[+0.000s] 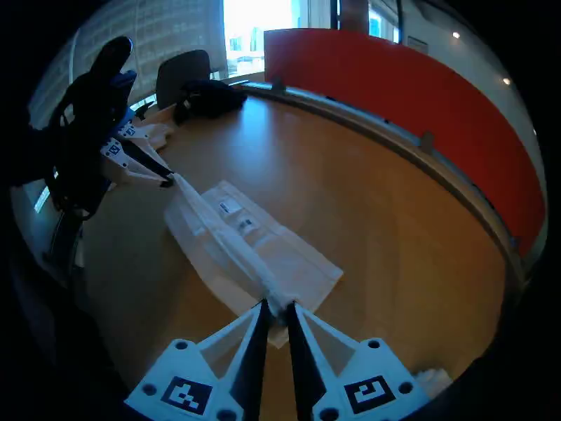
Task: Fold towel
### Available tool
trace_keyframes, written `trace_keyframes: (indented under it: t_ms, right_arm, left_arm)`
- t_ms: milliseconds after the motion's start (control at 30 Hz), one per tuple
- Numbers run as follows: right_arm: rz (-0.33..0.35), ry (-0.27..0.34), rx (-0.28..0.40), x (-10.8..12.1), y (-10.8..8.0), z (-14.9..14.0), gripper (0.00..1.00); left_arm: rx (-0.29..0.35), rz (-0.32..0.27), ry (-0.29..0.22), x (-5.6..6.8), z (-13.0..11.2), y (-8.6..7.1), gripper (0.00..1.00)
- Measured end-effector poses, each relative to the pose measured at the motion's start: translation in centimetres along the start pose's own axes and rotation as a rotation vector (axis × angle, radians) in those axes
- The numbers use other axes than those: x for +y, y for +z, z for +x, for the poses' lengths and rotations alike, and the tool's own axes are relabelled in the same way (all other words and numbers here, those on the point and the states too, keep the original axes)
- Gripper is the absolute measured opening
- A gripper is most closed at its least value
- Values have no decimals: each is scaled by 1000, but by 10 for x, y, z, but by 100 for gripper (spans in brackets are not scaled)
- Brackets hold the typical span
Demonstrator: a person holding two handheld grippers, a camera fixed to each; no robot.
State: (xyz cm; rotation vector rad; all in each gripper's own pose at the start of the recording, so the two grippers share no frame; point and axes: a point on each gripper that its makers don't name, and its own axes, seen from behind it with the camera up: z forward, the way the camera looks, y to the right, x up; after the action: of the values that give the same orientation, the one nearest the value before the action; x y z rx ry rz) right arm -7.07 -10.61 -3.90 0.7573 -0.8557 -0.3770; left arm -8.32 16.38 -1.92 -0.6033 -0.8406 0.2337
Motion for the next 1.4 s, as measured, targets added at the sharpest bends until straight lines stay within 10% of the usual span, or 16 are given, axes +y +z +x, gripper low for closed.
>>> trace_keyframes:
  t_ms: [900,1400]
  right_arm:
    - [-9,93,-71,25,60,-18,21]
    - [-98,121,-55,42,71,-20,48]
  left_arm:
    - [-26,26,11,-23,-10,52,15]
    - [-27,85,49,-38,-9,68,30]
